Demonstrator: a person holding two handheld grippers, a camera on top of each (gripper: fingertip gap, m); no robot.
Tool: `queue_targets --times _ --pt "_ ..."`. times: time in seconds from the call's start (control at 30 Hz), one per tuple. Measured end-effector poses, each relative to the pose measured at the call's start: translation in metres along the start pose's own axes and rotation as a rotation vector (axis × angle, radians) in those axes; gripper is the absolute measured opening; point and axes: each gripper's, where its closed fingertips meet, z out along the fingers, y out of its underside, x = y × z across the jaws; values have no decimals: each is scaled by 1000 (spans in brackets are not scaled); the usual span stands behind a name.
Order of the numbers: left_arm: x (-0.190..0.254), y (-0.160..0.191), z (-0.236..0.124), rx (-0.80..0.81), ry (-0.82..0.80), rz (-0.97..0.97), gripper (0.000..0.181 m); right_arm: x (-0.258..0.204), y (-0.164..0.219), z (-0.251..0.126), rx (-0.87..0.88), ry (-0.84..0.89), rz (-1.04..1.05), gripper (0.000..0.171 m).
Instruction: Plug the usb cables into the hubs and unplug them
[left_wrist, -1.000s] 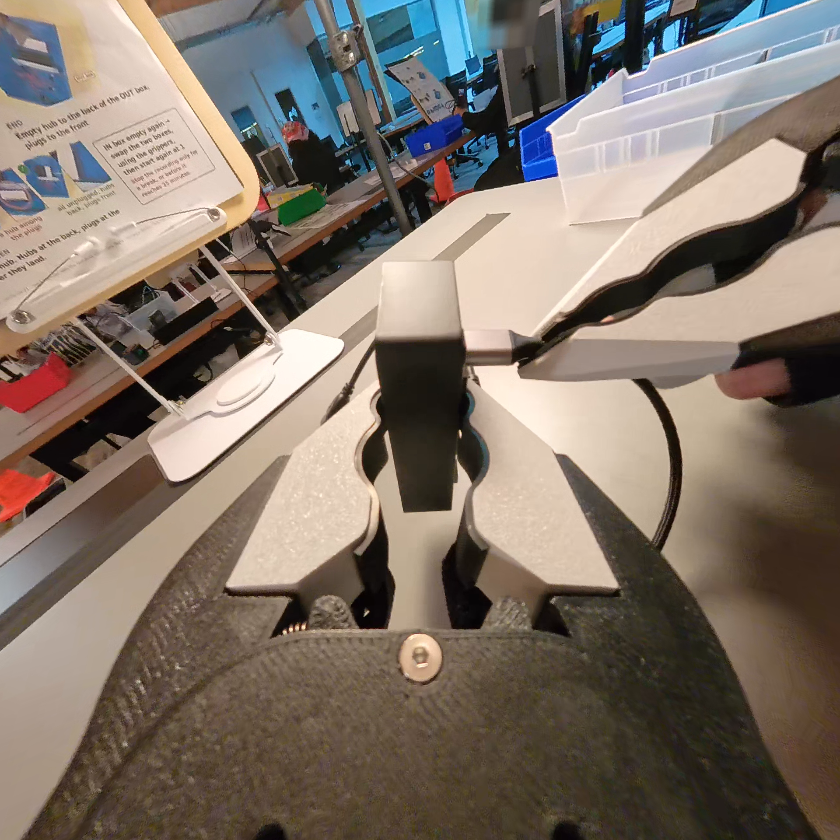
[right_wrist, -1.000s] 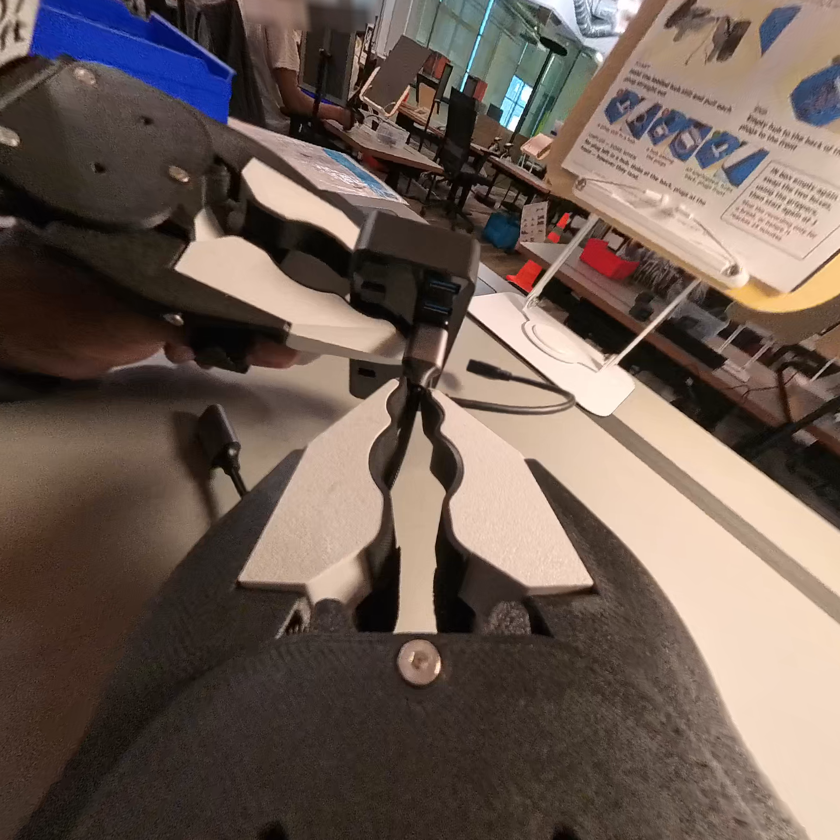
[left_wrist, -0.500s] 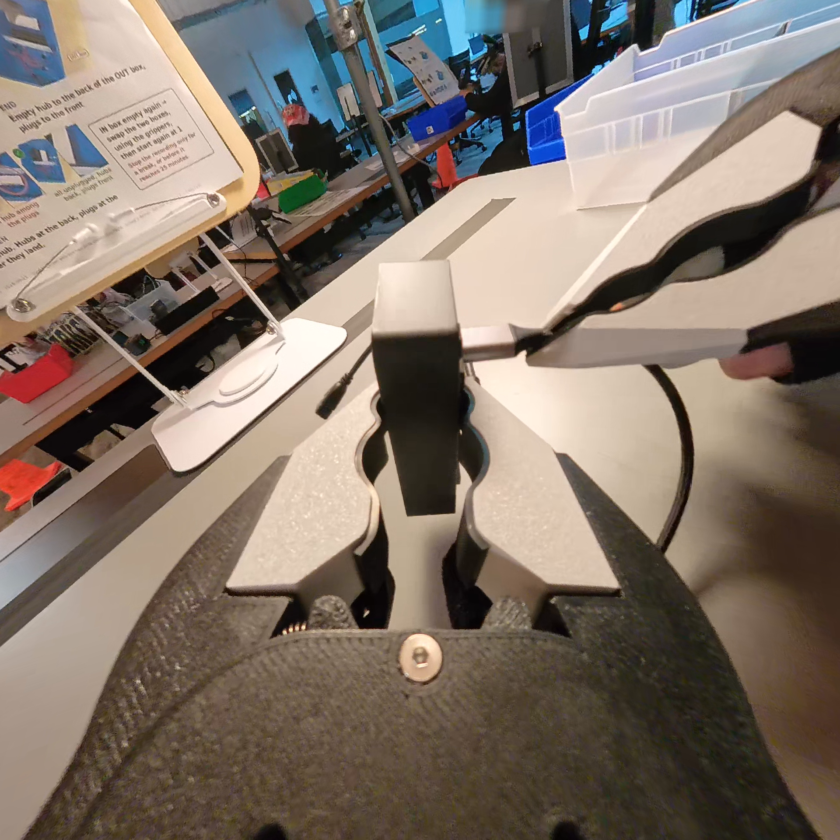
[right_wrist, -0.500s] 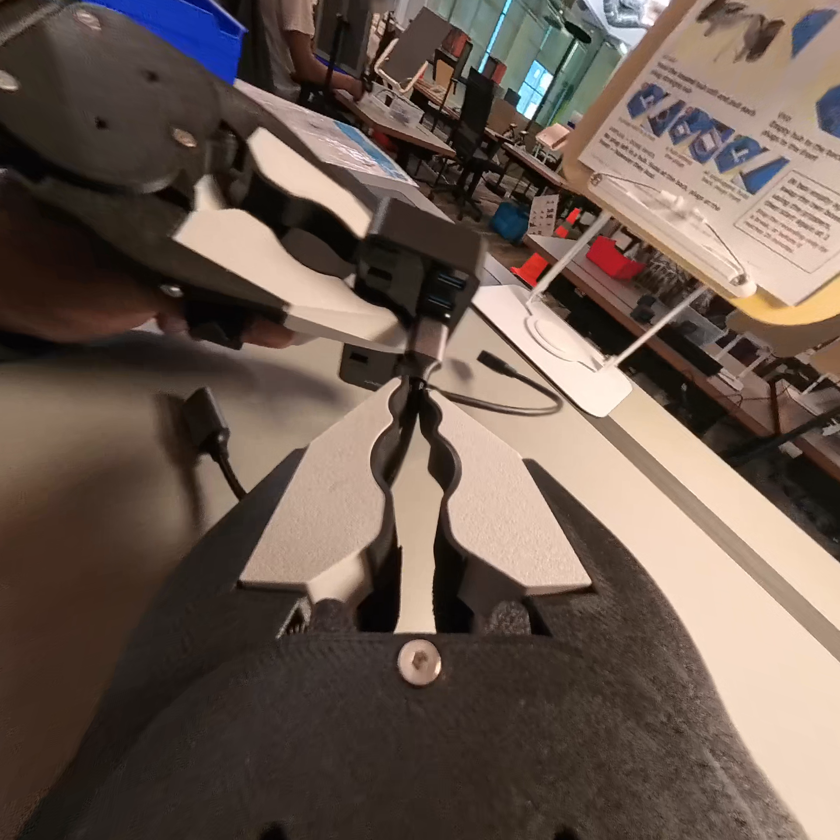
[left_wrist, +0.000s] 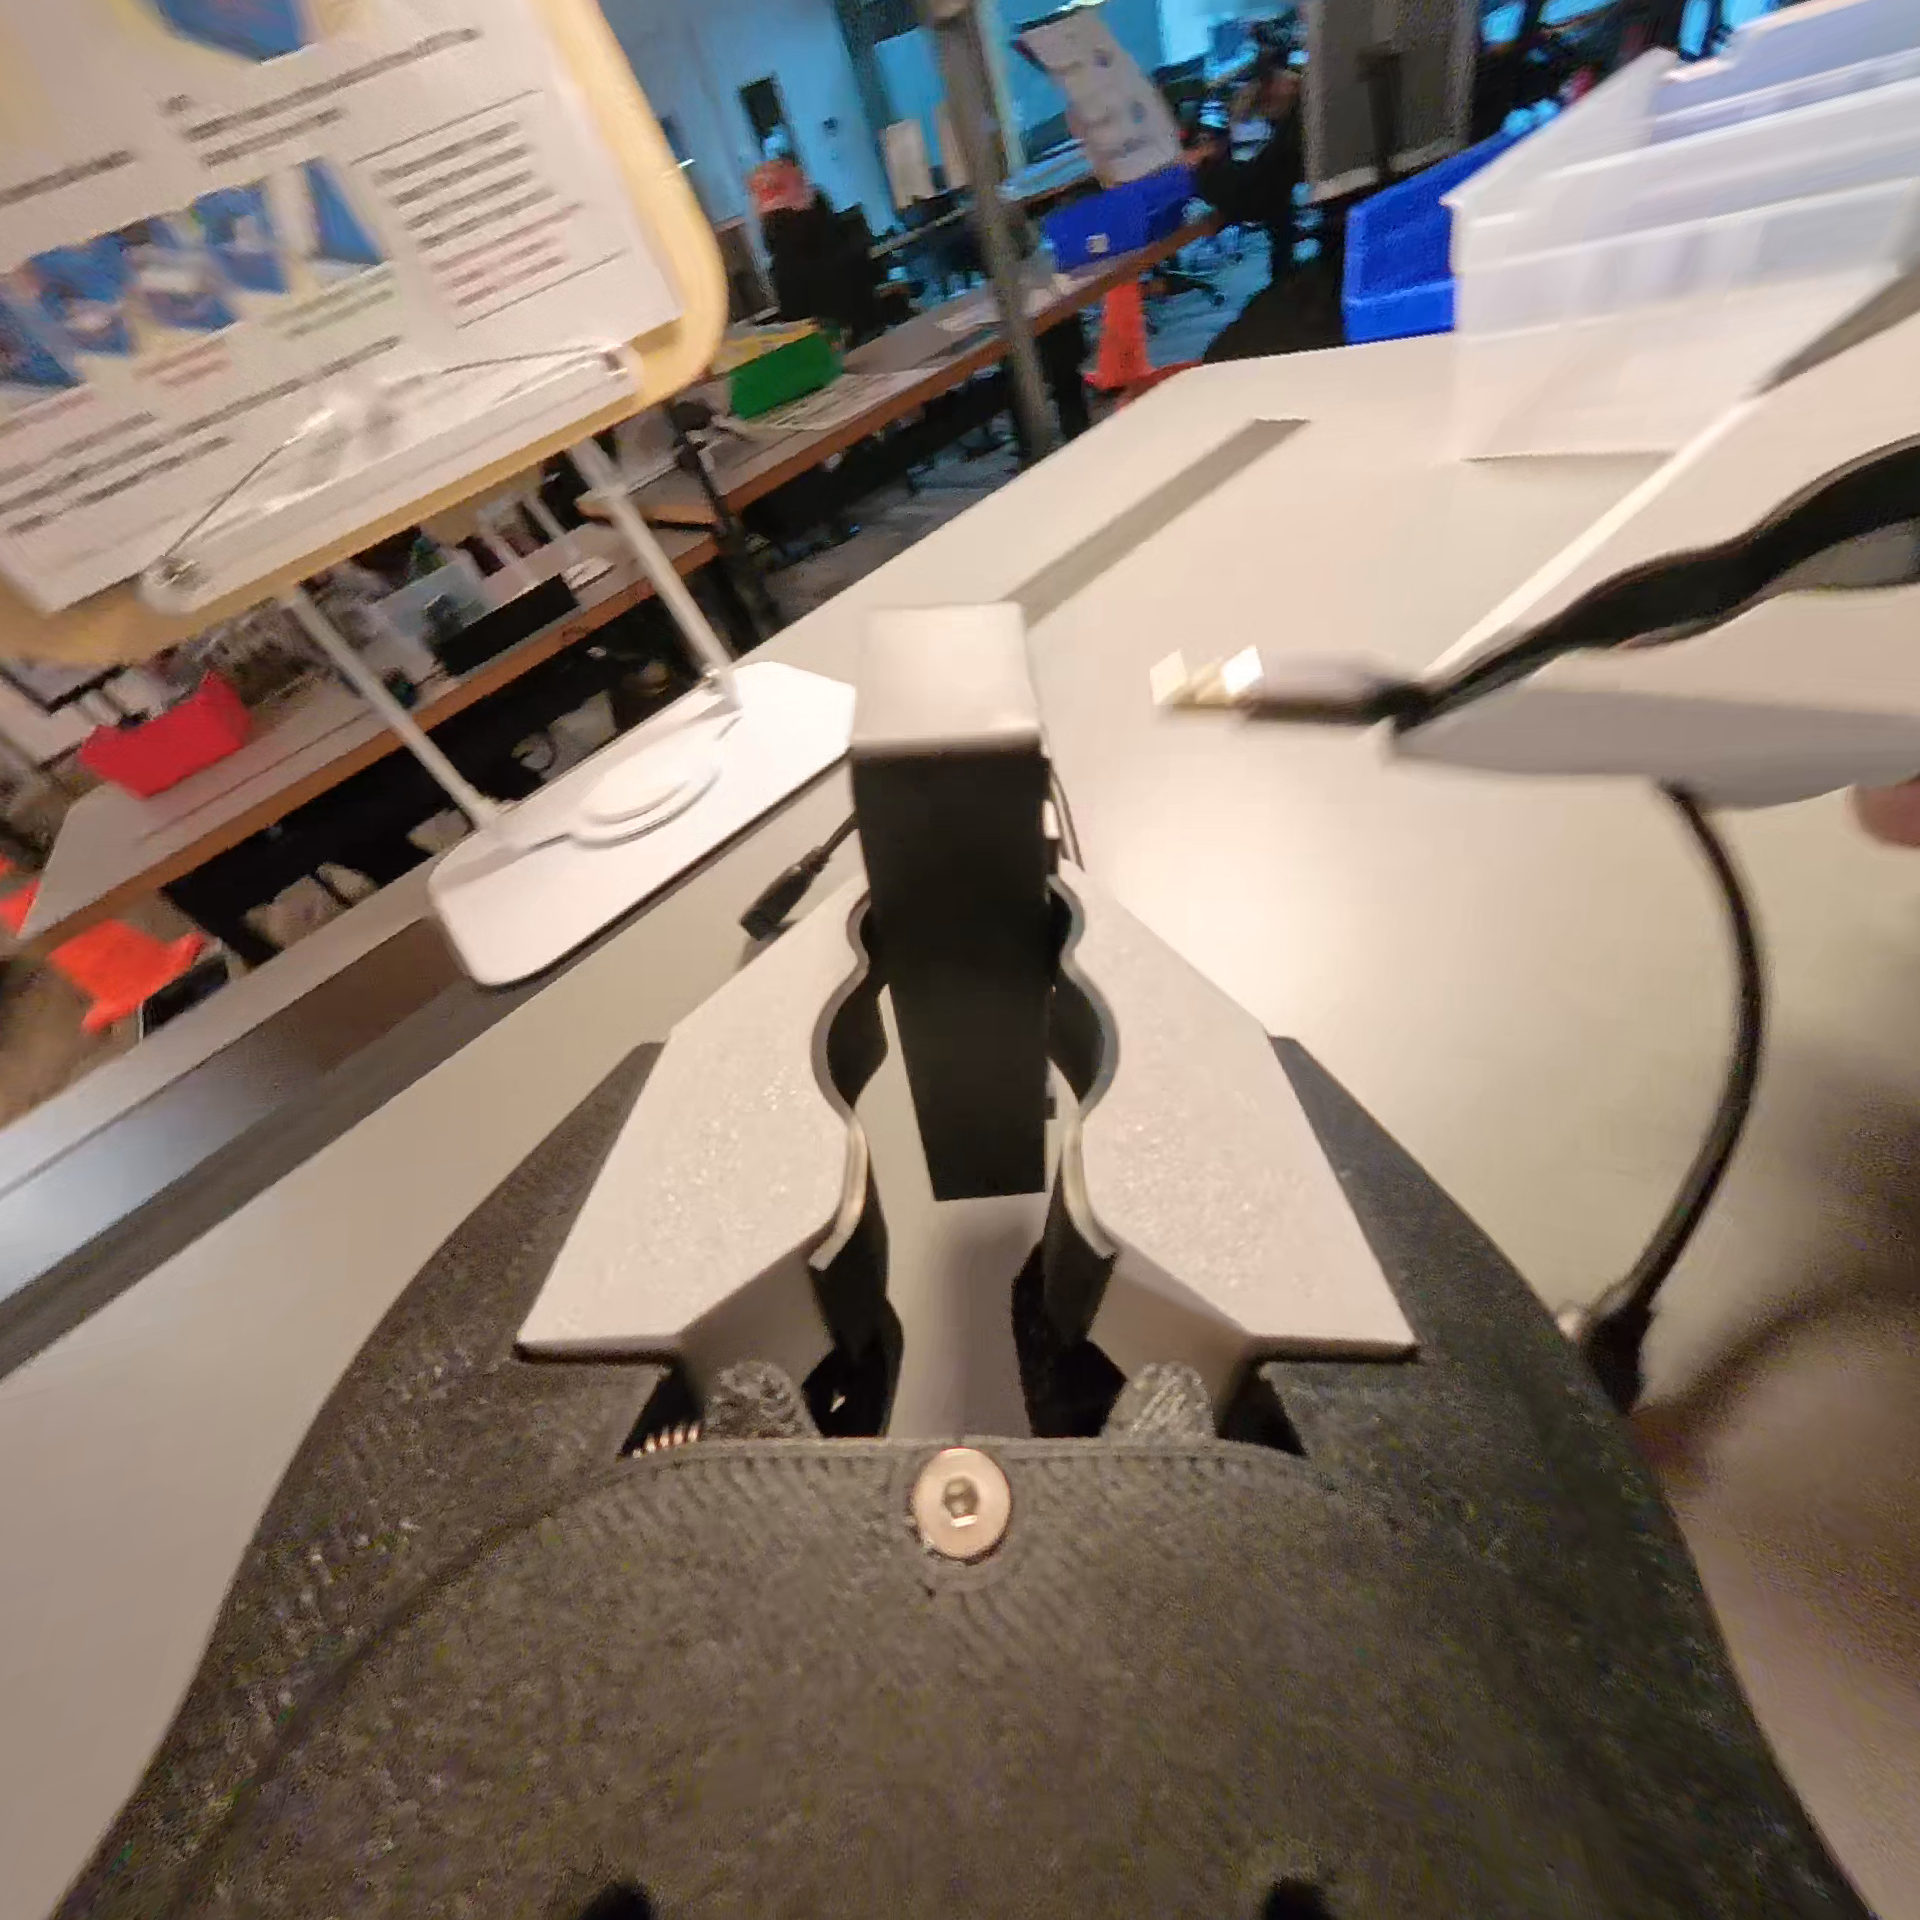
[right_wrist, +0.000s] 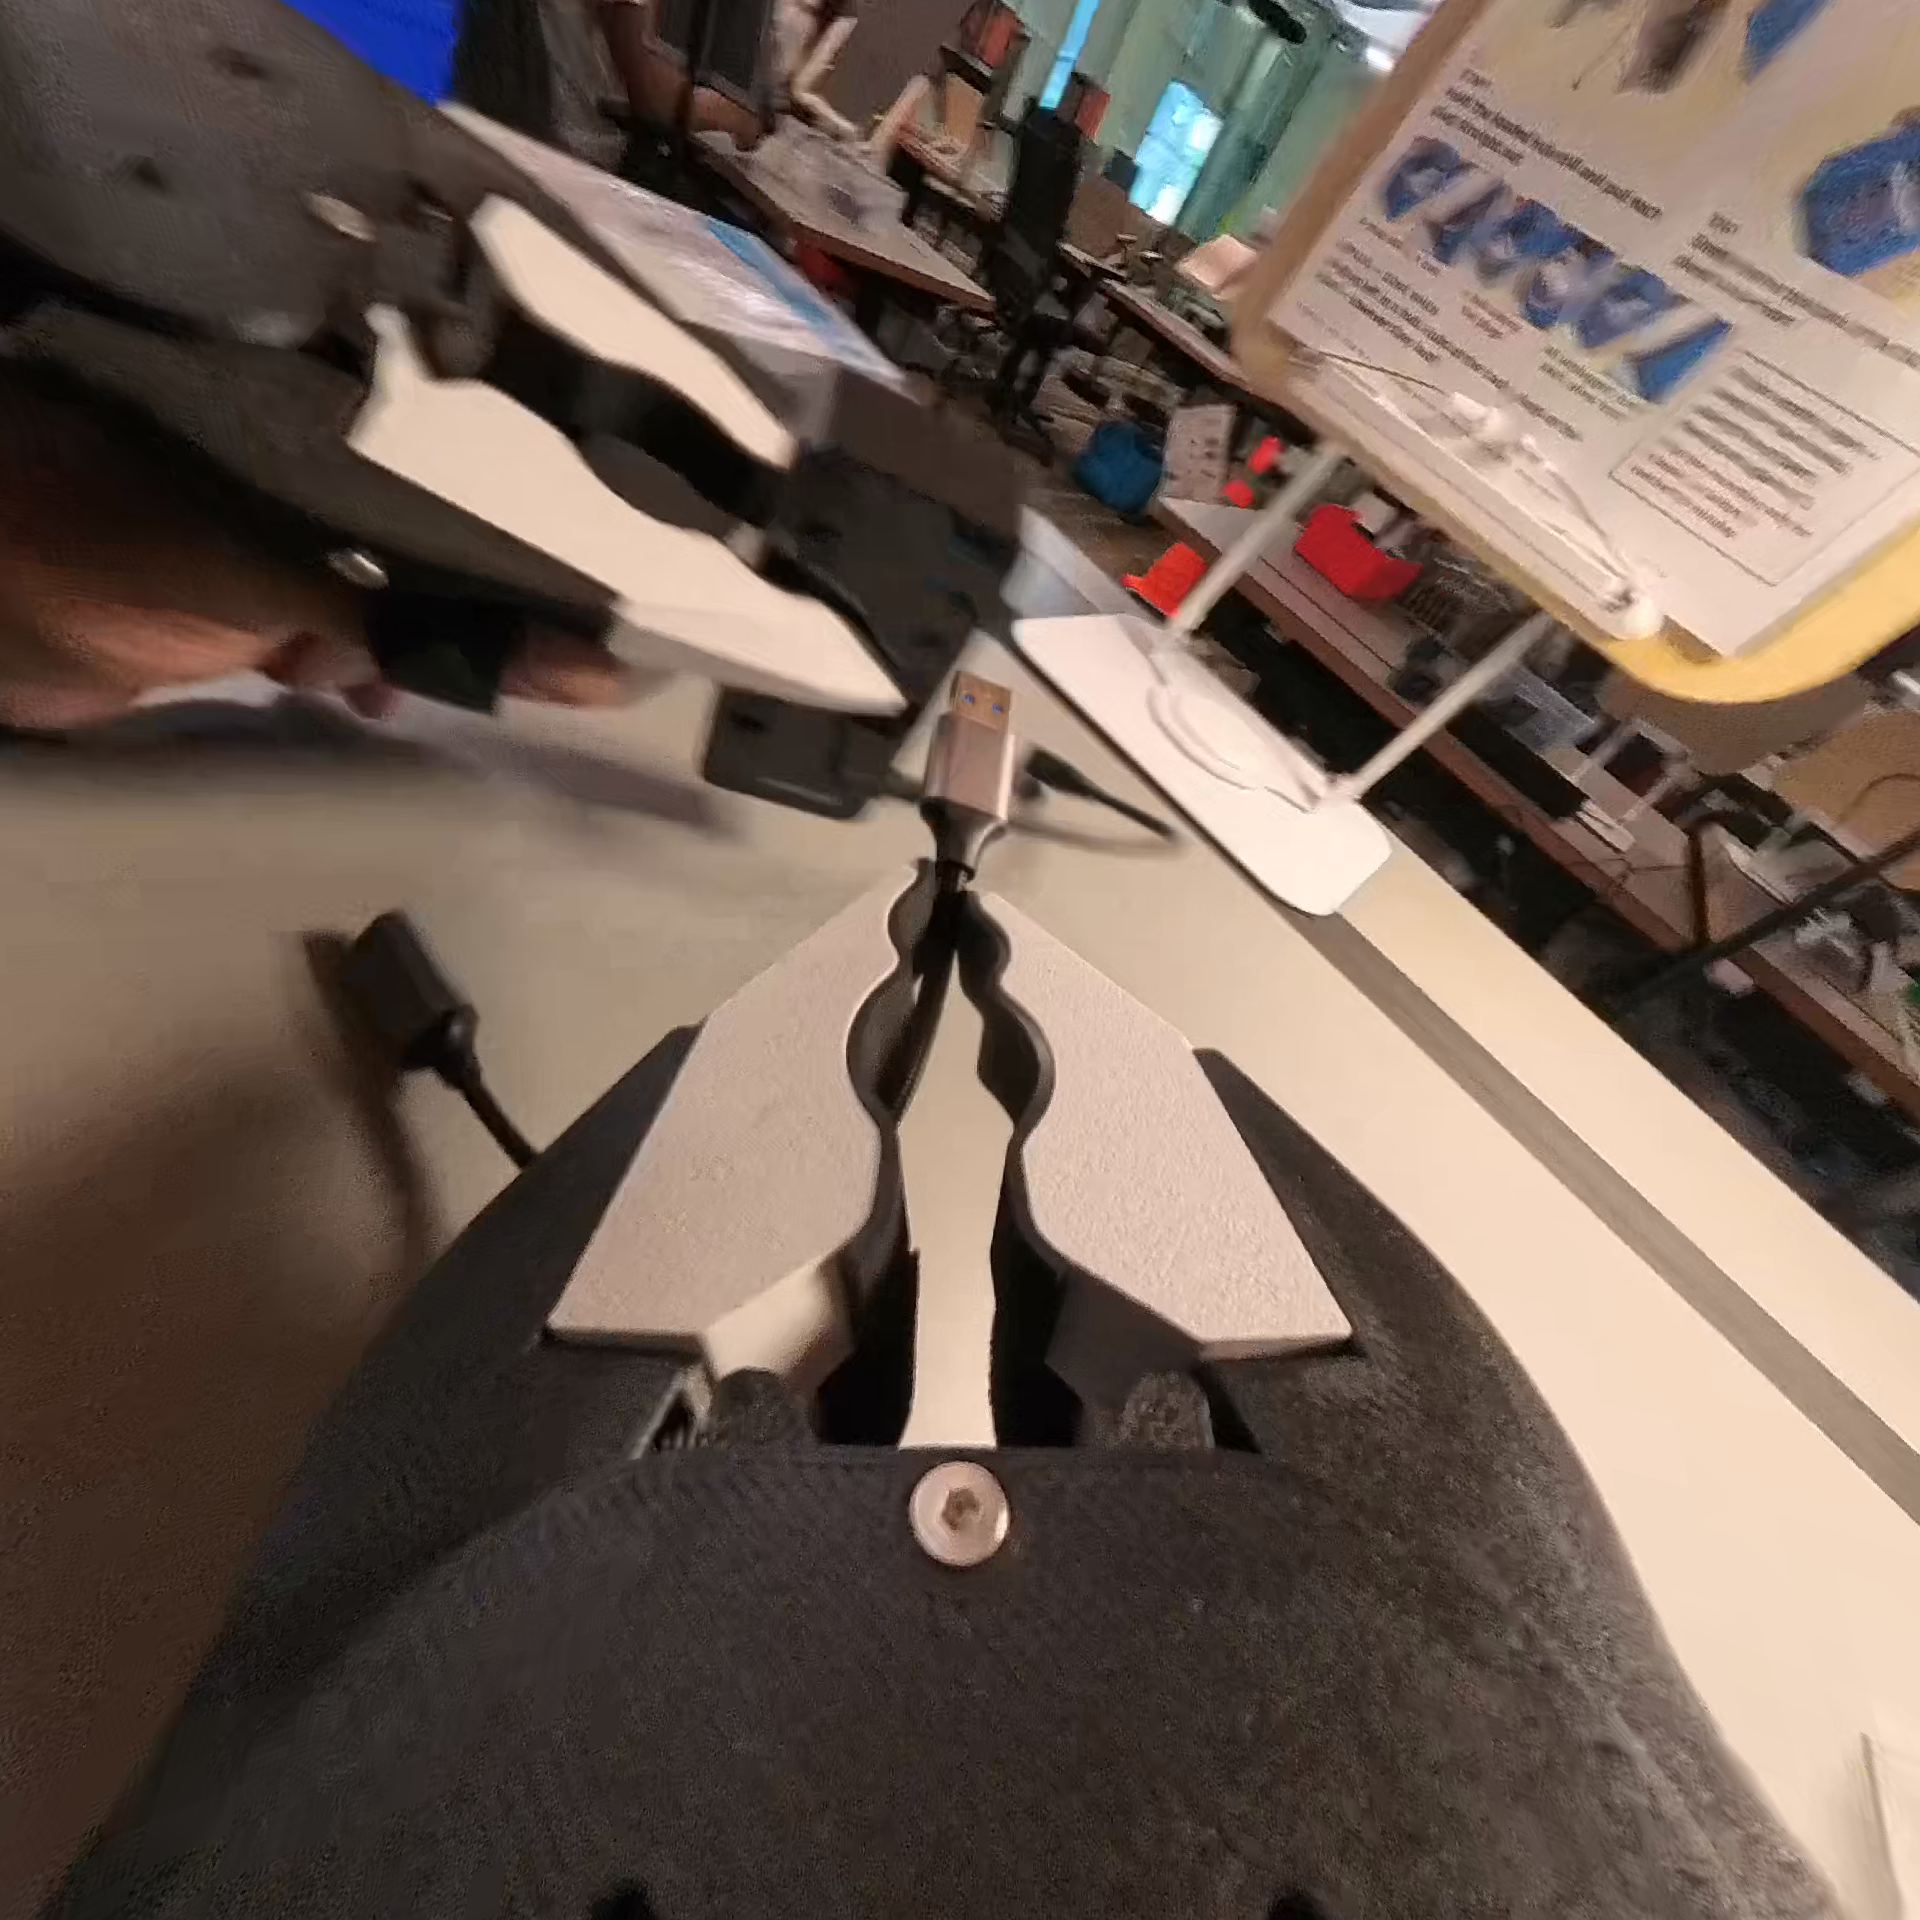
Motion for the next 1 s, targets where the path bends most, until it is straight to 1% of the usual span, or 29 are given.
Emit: queue_targets --times 0.07,0.1,0.17,0.23,0.37,0.4,0.57,0.63,0.7,0.8,0.87,0.93,1.0 --pt "-32 7 -5 -1 -51 -110 29 20 5 -3 -9 30 55 4" --pt "-44 12 -7 -3 -66 -149 29 20 6 -3 -3 -3 81 4" --pt "-57 20 -8 -6 -69 -203 29 5 12 -1 -15 -115 107 4" --pt "-54 23 -4 -27 -47 -203 29 -4 19 1 -45 -163 99 4" --pt "-32 24 3 -63 3 -84 29 -17 31 1 -112 -281 113 6" --pt "-29 24 4 -70 13 -68 29 -18 33 0 -126 -308 121 12" --pt "-26 25 5 -79 30 -69 29 -30 34 -15 -139 -526 208 58" --pt "-27 26 5 -81 32 -75 29 -39 37 -23 -158 -625 229 79" --pt "-26 26 6 -84 34 -70 29 -52 43 -31 -191 -711 207 99" --pt "-22 25 7 -83 44 -66 29 -75 55 -40 -247 -801 99 126" --pt "-20 24 8 -84 49 -59 29 -84 65 -39 -303 -814 18 136" --pt "-17 24 9 -85 54 -52 29 -88 73 -34 -357 -798 -29 139" --pt "-15 23 10 -85 61 -49 29 -92 70 -29 -368 -797 -16 138"
